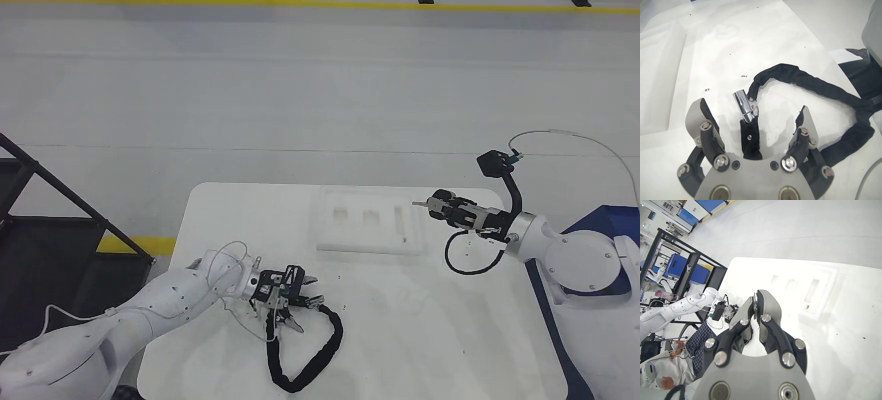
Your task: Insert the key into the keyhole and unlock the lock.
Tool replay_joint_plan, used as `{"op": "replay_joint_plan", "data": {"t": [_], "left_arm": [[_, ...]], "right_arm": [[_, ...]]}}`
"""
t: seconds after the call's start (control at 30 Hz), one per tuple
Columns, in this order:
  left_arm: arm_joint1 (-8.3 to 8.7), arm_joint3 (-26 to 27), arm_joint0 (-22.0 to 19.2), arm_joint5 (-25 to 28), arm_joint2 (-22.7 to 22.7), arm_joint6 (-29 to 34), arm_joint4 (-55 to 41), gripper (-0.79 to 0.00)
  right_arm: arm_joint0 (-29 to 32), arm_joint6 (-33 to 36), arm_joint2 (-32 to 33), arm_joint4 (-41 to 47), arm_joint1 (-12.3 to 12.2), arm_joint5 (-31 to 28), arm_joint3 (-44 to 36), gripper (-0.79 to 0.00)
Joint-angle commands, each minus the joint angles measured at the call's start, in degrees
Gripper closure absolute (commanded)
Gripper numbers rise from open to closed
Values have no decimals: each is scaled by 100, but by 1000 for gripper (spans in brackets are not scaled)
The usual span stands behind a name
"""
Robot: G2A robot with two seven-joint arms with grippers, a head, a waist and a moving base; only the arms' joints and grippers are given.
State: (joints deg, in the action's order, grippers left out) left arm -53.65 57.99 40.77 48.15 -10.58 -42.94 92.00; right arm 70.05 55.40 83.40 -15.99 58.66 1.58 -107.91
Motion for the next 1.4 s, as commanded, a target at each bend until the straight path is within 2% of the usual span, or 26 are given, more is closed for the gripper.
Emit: {"op": "replay_joint_plan", "data": {"t": [0.0, 0.17, 0.23, 0.27, 0.3, 0.4, 0.43, 0.47, 0.5, 0.7, 0.9, 1.1, 1.37], "left_arm": [[-57, -70, 4, -12, -1, -12, 54, -785], [-169, -248, 6, -46, -28, -79, 156, -785], [-209, -310, 16, -81, -46, -53, 177, -610], [-223, -330, 19, -87, -50, -41, 184, -585], [-243, -358, 22, -113, -57, 4, 207, -474], [-306, -423, 50, -178, -85, 101, 213, -308], [-325, -441, 58, -187, -97, 122, 206, -142], [-342, -455, 65, -186, -108, 125, 199, -31], [-357, -473, 68, -182, -117, 125, 206, 0], [-419, -567, 65, -110, -196, 86, 211, 0], [-366, -447, 52, -111, -311, -147, 329, 0], [-179, -102, 106, -230, -526, -471, 414, 0], [194, 724, 380, -511, -1001, -602, 317, 0]], "right_arm": [[0, 0, 0, 0, 0, 0, 0, 0], [0, 0, 0, 0, 0, 0, 0, 0], [0, 0, 0, 0, 0, 0, 0, 0], [0, 0, 0, 0, 0, 0, 0, 0], [0, 0, 0, 0, 0, 0, 0, 0], [0, 0, 0, 0, 0, 0, 0, 0], [0, 0, 0, 0, 0, 0, 0, 0], [0, 0, 0, 0, 0, 0, 0, 0], [0, 0, 0, 0, 0, 0, 0, 0], [0, 0, 0, 0, 0, 0, 0, 0], [0, 0, 0, 0, 0, 0, 0, 0], [0, 0, 0, 0, 0, 0, 0, 0], [0, 0, 0, 0, 0, 0, 0, 0]]}}
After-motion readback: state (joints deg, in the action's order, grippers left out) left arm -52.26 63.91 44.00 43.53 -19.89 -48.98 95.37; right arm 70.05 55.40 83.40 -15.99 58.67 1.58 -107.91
